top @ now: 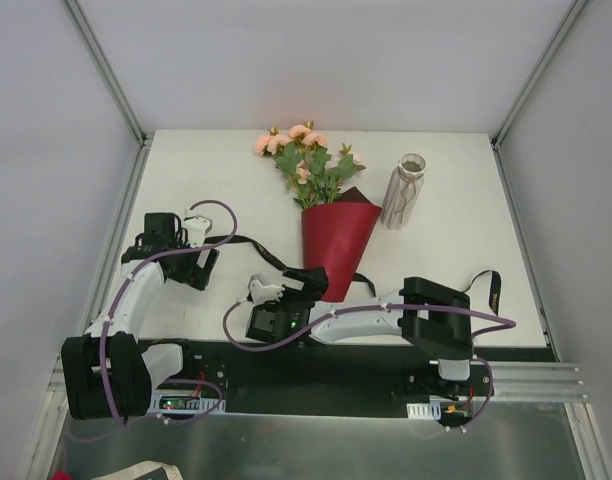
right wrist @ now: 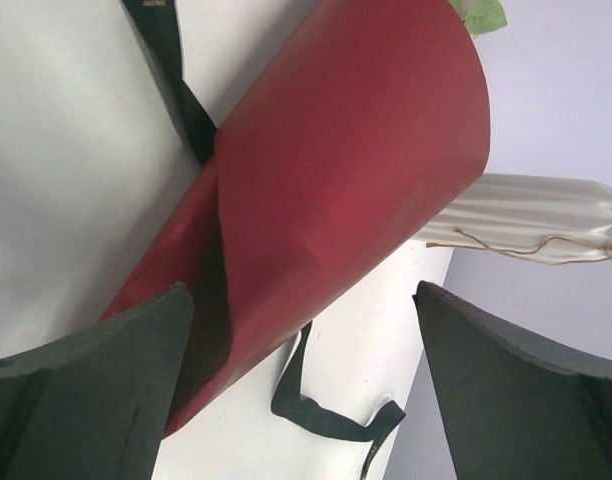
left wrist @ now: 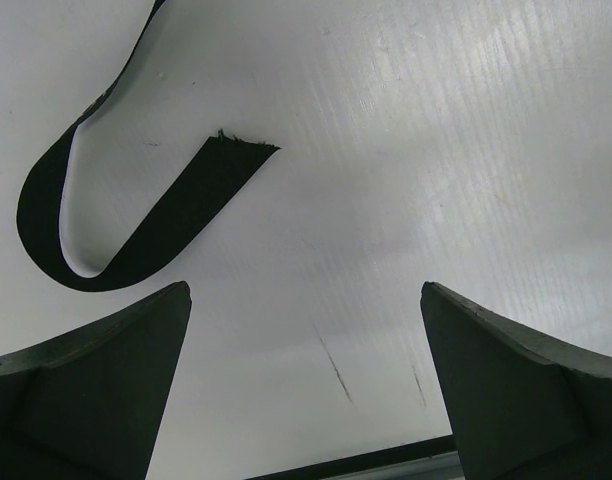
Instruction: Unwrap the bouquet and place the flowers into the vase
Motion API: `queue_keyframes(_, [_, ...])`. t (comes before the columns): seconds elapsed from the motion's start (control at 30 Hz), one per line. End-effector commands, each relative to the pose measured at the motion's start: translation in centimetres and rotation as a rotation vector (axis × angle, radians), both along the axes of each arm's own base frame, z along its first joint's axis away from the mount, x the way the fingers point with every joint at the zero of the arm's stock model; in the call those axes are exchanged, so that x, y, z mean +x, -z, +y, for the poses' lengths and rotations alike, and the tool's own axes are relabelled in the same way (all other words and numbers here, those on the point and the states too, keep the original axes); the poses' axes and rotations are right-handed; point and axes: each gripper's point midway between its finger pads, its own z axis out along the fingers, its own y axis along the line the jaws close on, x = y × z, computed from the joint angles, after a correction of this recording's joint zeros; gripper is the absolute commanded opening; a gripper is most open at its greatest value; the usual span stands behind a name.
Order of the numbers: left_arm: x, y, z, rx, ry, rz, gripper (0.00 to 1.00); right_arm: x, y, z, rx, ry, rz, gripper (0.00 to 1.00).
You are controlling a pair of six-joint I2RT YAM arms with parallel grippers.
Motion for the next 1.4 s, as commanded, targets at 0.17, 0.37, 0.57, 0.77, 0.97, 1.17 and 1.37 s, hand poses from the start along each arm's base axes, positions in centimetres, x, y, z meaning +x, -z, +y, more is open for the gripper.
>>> queue_keyframes(0.17, [0.0, -0.5, 0.0, -0.003, 0.015, -0.027, 0.99, 4.5, -1.1, -2.8, 0.011, 0.125, -0.038, 0.96])
queue_keyframes(0.37, [0.2, -0.8, 0.2, 0.009, 0.017, -0.038, 0.99, 5.5, -2.0, -1.5, 0.007, 0.107, -0.099, 0.96])
queue_keyframes(0.57, [0.4, -1.6, 0.2, 0.01, 0.022, -0.058, 0.99, 5.3, -9.3, -1.4, 0.168, 0.168, -0.265, 0.96])
queue_keyframes(0.77, [0.7, -2.4, 0.1, 0.008, 0.025, -0.07, 0.99, 4.2, -15.2, -5.0, 0.348, 0.278, -0.384, 0.96])
queue_keyframes(0.97, [0.8, -3.4, 0.2, 0.017, 0.033, -0.09, 0.99, 3.0, -19.6, -11.5, 0.331, 0.307, -0.474, 0.96])
queue_keyframes(1.17, [1.2, -5.2, 0.2, 0.016, 0.038, -0.109, 0.99, 1.5, -18.7, -15.1, 0.444, 0.369, -0.392, 0.96])
queue_keyframes(1.37, [1.9, -8.3, -0.4, -0.01, 0.054, -0.154, 0.99, 1.8, -22.9, -23.6, 0.677, 0.549, -0.446, 0.96])
